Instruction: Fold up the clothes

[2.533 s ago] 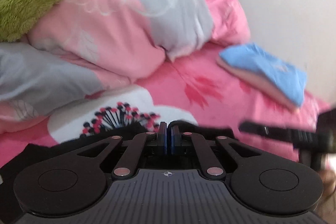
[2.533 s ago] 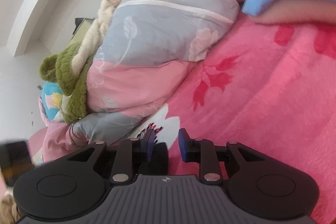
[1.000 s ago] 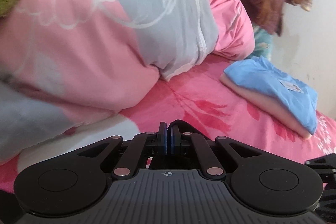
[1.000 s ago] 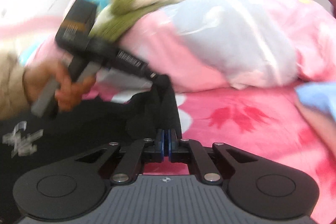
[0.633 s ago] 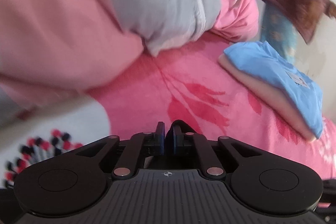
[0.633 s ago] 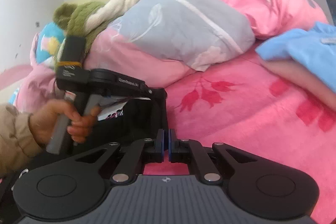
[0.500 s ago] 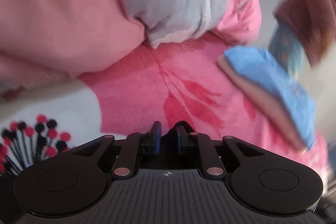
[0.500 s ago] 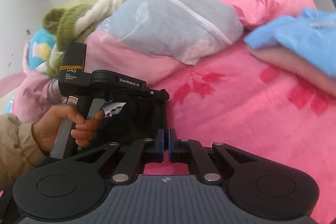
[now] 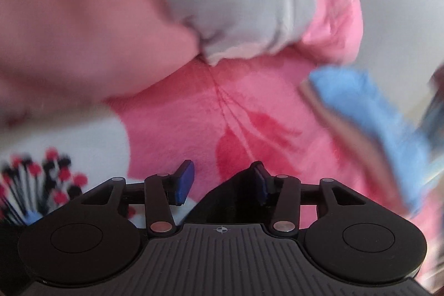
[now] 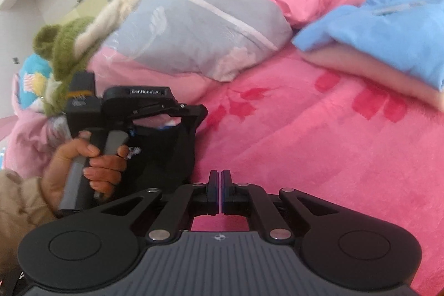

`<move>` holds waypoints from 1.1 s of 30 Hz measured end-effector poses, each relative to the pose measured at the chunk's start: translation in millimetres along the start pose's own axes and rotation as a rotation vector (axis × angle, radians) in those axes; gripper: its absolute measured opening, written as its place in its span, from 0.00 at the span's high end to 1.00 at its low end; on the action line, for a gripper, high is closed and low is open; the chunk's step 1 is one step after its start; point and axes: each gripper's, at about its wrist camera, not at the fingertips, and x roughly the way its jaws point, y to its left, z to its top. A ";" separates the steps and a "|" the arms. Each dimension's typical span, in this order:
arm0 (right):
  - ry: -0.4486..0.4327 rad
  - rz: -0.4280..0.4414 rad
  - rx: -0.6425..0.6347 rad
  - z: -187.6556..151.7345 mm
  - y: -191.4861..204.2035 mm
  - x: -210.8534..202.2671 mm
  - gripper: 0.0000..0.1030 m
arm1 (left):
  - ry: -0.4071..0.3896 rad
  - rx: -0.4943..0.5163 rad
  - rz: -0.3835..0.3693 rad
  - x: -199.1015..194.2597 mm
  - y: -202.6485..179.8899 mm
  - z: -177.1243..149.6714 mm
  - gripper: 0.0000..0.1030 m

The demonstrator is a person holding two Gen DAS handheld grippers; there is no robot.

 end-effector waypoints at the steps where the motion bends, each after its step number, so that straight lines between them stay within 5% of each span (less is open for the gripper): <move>1: 0.018 0.001 0.011 0.0 -2.0 3.4 0.98 | 0.003 0.091 0.062 1.3 -15.7 2.3 0.53; 3: 0.029 0.011 0.029 -0.8 -5.7 6.2 0.98 | 0.012 0.234 0.155 3.2 -42.2 2.7 0.42; 5: 0.034 0.029 0.055 -1.2 -11.1 7.6 0.98 | 0.022 0.270 0.148 -0.2 -56.1 3.6 0.33; 14: 0.037 0.108 0.160 -2.9 -31.6 8.1 0.99 | 0.055 0.263 0.180 -28.0 -70.2 11.8 0.31; 18: 0.036 0.159 0.221 -2.3 -42.7 7.2 0.99 | -0.040 0.152 0.181 -76.8 -28.9 12.5 0.31; 25: 0.064 0.150 0.233 0.3 -30.9 10.0 0.97 | -0.193 0.035 0.308 -111.9 53.6 -39.0 0.33; 28: 0.085 0.142 0.235 1.5 -18.7 12.3 0.85 | -0.248 0.046 0.361 -110.0 68.9 -60.3 0.34; 30: 0.100 0.136 0.236 2.3 -10.5 13.9 0.64 | -0.282 0.049 0.379 -107.9 73.6 -68.9 0.34; 33: 0.121 0.128 0.238 3.4 1.8 16.2 0.60 | -0.308 0.022 0.376 -102.0 80.2 -78.9 0.35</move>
